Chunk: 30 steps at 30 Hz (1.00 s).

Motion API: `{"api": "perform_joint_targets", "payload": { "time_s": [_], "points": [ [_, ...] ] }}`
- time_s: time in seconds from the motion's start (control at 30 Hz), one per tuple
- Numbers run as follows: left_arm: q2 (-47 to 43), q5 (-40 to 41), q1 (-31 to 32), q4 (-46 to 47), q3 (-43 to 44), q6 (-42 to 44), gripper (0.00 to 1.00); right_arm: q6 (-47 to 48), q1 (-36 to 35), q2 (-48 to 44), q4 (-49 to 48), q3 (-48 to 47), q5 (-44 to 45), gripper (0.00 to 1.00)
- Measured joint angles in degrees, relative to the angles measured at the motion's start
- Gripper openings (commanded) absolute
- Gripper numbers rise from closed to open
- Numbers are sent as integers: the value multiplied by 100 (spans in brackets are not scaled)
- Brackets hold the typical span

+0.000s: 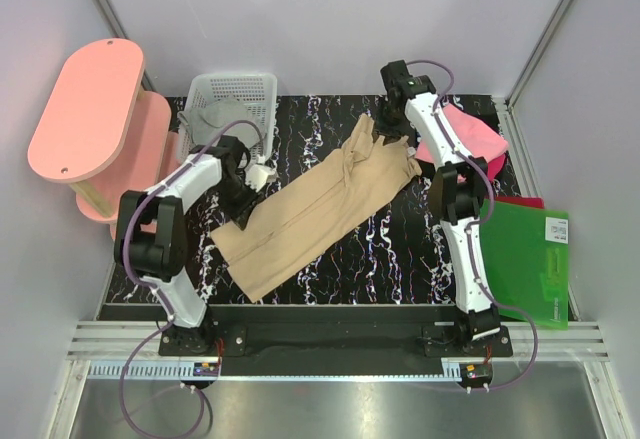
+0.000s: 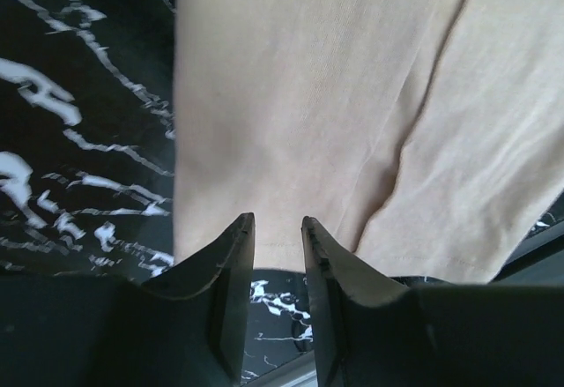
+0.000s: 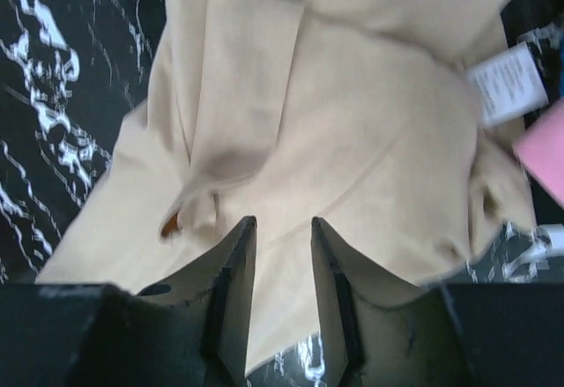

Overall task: Fold and stack the t-shirts
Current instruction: Rotate the tshirt 60 degrees

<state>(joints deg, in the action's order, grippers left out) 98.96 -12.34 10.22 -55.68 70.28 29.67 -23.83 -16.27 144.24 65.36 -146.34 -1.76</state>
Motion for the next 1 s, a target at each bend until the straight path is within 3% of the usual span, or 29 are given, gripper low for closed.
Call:
{"api": "perform_joint_targets", "payload": {
  "time_s": [0.2, 0.57, 0.73, 1.0],
  "points": [
    [483, 166, 52, 293, -393, 7, 32, -170, -310, -778, 380, 964, 682, 35],
    [42, 339, 7, 695, -1010, 184, 31, -332, -170, -326, 802, 1447, 1283, 31],
    [-302, 326, -9, 802, -1386, 310, 32, -361, 17, 114, 887, 1104, 1311, 30],
    [-625, -267, 313, 407, -1784, 387, 33, -376, 404, 1134, 1357, -629, 817, 30]
  ]
}}
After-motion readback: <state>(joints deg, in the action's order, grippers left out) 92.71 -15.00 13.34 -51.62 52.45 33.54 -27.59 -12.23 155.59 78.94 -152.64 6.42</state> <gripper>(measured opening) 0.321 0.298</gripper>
